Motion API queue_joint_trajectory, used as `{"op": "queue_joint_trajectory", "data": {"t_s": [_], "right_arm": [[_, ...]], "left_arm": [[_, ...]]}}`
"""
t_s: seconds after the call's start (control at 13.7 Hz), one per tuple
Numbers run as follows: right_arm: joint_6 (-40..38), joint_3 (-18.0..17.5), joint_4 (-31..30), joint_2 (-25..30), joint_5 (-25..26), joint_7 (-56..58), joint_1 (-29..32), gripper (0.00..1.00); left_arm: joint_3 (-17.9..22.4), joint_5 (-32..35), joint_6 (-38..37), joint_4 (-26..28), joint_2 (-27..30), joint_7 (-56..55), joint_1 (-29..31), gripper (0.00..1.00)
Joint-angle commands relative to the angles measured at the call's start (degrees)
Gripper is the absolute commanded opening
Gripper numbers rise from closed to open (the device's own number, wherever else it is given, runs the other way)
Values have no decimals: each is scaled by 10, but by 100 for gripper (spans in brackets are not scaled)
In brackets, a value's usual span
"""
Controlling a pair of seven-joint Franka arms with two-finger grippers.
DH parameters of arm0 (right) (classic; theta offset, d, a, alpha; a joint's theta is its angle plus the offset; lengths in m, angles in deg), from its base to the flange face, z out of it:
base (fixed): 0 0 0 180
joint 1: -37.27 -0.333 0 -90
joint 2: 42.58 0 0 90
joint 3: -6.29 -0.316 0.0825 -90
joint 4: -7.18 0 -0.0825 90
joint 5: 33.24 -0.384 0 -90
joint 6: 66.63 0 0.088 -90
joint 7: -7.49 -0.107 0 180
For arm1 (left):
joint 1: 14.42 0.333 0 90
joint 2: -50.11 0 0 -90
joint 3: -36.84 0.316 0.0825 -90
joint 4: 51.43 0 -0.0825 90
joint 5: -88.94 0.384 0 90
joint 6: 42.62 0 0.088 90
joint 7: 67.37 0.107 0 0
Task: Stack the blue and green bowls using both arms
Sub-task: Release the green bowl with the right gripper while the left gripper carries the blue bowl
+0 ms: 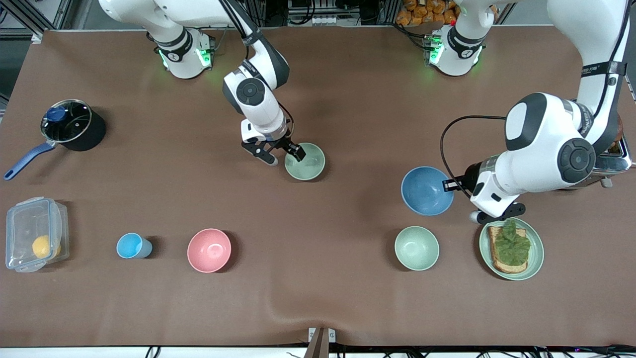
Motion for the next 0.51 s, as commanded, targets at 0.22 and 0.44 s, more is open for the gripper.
{"op": "queue_joint_trajectory", "data": {"t_s": [0.22, 0.44], "right_arm": [[-143, -6, 68, 13, -19, -10, 84, 100], [-145, -6, 67, 1, -101, -6, 121, 100]], "left_arm": [[-1, -5, 12, 8, -4, -47, -36, 0], [-1, -6, 22, 7, -9, -115, -87, 0]]}}
